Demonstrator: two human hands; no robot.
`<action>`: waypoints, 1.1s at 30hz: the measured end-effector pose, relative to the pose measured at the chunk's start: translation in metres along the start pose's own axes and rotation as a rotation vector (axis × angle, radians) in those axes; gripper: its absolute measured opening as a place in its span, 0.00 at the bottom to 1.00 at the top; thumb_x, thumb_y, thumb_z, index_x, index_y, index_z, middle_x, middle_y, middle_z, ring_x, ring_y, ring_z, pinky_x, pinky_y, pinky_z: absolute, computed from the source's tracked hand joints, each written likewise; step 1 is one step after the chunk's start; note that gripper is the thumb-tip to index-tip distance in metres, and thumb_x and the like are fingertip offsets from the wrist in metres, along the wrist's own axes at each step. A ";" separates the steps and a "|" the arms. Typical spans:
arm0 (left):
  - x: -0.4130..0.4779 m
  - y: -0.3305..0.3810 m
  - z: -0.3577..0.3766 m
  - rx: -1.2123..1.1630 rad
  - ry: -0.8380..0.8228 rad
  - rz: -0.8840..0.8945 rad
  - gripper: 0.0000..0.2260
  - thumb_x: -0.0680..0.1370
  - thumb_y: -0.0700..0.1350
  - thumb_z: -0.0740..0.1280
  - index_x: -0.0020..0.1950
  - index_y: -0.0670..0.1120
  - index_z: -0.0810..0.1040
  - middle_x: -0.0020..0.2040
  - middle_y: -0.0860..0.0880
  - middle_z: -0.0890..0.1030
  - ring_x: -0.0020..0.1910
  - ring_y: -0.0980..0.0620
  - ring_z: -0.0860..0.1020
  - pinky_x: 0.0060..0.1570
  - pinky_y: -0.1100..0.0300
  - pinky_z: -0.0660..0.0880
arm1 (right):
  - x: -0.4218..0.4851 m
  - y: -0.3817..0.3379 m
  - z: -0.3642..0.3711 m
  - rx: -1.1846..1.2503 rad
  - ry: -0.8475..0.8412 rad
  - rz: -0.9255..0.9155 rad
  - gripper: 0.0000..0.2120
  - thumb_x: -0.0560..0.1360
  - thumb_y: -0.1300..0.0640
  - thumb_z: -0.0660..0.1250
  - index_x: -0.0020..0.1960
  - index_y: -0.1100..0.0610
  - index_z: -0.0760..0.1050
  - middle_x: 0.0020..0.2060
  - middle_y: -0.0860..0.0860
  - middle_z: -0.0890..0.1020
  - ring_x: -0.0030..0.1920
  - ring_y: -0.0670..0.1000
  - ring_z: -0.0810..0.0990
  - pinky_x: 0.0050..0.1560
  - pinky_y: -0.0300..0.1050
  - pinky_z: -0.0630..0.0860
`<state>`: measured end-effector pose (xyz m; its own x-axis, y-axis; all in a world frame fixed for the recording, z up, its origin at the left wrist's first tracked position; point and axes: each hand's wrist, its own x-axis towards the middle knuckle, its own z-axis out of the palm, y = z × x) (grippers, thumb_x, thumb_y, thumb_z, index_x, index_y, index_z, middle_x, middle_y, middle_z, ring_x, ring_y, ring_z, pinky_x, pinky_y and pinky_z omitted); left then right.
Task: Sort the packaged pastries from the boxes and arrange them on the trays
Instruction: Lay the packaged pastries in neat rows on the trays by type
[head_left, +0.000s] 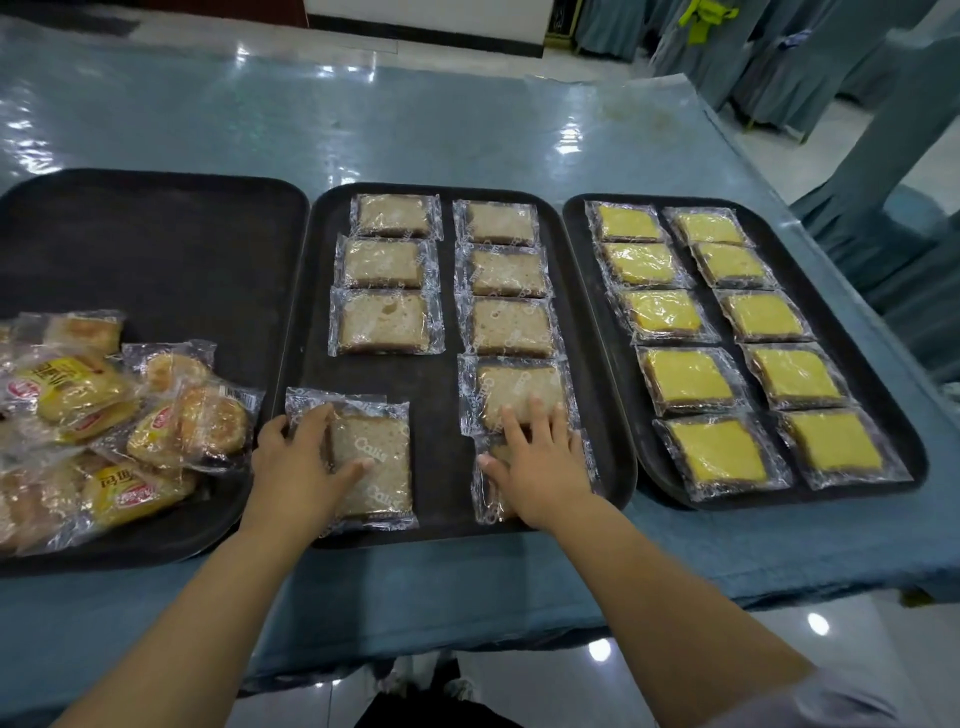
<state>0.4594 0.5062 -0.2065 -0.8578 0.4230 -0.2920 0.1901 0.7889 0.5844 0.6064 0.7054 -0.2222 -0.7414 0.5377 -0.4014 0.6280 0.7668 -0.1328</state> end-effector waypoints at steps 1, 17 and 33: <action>0.000 0.000 0.000 0.000 -0.004 -0.004 0.32 0.71 0.53 0.72 0.72 0.56 0.63 0.73 0.41 0.55 0.71 0.37 0.57 0.68 0.44 0.62 | 0.001 0.003 0.000 -0.002 -0.005 -0.007 0.33 0.79 0.36 0.48 0.77 0.49 0.41 0.76 0.55 0.38 0.75 0.63 0.36 0.73 0.64 0.43; -0.016 0.009 -0.005 -0.142 0.037 -0.027 0.31 0.72 0.44 0.73 0.71 0.53 0.63 0.69 0.45 0.64 0.62 0.46 0.71 0.60 0.54 0.67 | -0.012 0.000 -0.013 0.132 0.190 -0.151 0.27 0.79 0.43 0.57 0.74 0.53 0.59 0.75 0.56 0.55 0.76 0.58 0.46 0.75 0.53 0.51; -0.010 0.005 -0.008 -0.635 0.017 -0.266 0.37 0.69 0.46 0.76 0.71 0.55 0.57 0.60 0.43 0.75 0.55 0.45 0.77 0.57 0.44 0.75 | -0.013 -0.065 -0.011 0.594 -0.192 -0.153 0.35 0.76 0.44 0.64 0.75 0.57 0.54 0.67 0.54 0.71 0.64 0.53 0.72 0.60 0.44 0.70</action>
<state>0.4653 0.5023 -0.1949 -0.8448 0.2400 -0.4783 -0.3405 0.4485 0.8264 0.5725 0.6522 -0.1978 -0.8121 0.3231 -0.4859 0.5832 0.4751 -0.6589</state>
